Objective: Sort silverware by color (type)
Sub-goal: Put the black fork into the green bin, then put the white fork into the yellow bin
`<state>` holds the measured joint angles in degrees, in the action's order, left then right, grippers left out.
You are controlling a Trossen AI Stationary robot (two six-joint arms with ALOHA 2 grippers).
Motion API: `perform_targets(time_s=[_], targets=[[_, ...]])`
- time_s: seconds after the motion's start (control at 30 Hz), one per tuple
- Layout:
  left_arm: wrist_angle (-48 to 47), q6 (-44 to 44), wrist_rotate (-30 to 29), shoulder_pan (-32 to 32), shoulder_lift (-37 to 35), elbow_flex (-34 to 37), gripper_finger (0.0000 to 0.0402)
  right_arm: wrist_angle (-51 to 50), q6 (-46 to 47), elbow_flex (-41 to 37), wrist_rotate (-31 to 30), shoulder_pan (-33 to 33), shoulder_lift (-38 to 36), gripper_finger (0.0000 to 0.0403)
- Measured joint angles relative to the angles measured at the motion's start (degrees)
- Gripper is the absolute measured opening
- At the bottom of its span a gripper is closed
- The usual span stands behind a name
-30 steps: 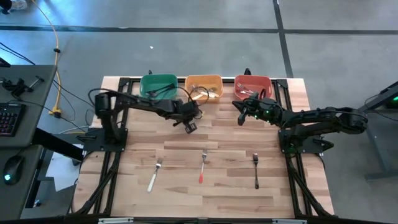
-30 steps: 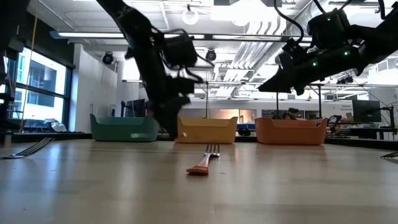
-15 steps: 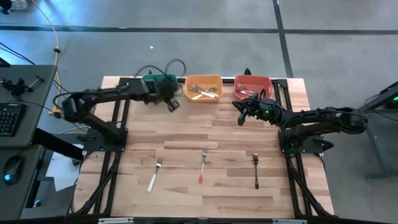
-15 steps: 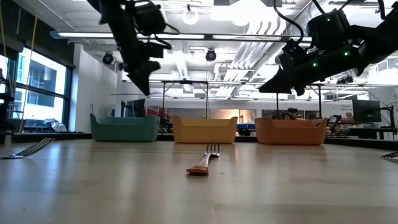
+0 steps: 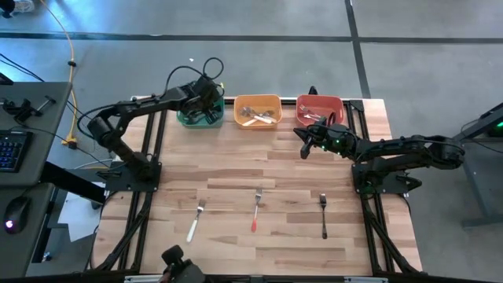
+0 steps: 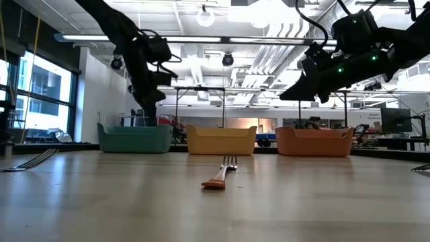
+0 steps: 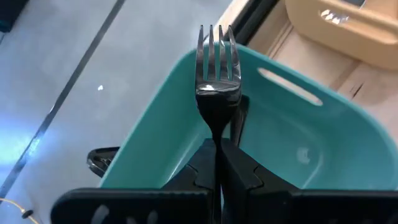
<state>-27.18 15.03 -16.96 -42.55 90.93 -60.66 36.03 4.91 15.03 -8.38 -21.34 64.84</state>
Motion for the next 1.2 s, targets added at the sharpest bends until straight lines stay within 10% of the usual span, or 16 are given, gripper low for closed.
perform_targets(time_s=[1.2], targets=[[11.2, -2.5, -0.2, 0.0, -4.3, 13.2, 0.0057, -0.7, -0.4, 0.0, 0.0, 0.0, 0.0, 0.0000]])
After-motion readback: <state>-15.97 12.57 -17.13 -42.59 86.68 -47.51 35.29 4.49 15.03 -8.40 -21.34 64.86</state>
